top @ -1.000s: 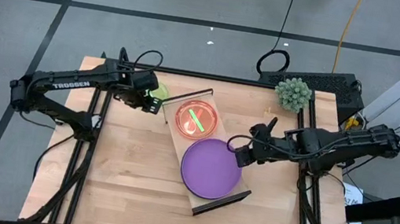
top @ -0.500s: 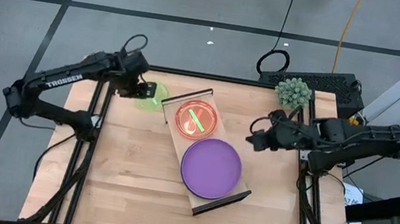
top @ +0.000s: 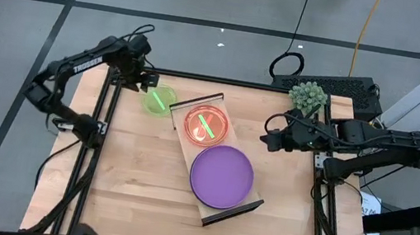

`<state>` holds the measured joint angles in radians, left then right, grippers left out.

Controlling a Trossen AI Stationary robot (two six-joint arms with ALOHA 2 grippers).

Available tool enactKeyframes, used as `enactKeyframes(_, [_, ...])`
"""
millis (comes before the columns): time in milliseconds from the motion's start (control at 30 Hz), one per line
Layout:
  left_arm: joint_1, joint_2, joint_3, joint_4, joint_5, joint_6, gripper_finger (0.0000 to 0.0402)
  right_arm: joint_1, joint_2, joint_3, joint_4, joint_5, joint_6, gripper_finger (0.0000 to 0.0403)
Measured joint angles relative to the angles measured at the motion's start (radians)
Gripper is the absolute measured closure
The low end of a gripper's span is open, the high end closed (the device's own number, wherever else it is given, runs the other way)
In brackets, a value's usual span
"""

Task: Place and stack plates onto a shelf
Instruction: Stack the green plate on top of the green plate on the shelf

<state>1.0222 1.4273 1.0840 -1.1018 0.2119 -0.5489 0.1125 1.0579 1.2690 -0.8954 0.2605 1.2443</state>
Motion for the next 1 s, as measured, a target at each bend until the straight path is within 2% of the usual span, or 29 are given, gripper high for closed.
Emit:
enactKeyframes(233, [0.086, 0.113, 0.000, 0.021, 0.001, 0.171, 0.0232, 0.000, 0.000, 0.000, 0.004, 0.008, 0.000, 0.0284])
enactKeyframes(400, [0.120, 0.173, 0.000, 0.066, 0.000, 0.213, 0.0232, 0.000, 0.004, 0.000, 0.004, 0.074, 0.000, 0.0284])
enactKeyframes(533, [0.129, 0.208, 0.000, 0.102, 0.000, 0.249, 0.0232, 0.000, 0.006, 0.000, 0.010, 0.083, 0.000, 0.0284])
enactKeyframes(1000, [0.128, 0.268, 0.000, 0.191, -0.011, 0.250, 0.0232, 0.000, 0.009, 0.000, 0.024, 0.083, 0.000, 0.0284])
